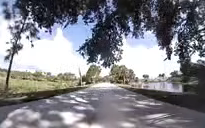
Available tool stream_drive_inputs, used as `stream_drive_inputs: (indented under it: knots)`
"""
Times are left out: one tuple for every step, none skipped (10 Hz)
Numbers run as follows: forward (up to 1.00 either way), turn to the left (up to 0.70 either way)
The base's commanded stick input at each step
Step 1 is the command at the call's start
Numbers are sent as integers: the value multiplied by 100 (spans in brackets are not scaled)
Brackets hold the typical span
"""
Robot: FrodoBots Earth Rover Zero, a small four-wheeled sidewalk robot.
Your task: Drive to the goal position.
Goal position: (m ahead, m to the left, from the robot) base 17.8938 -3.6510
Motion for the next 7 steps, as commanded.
stream_drive_inputs:
  knots:
    - [85, 0]
    - [85, 0]
    - [85, 0]
    - [85, 0]
    - [85, 0]
    - [85, 0]
    - [85, 0]
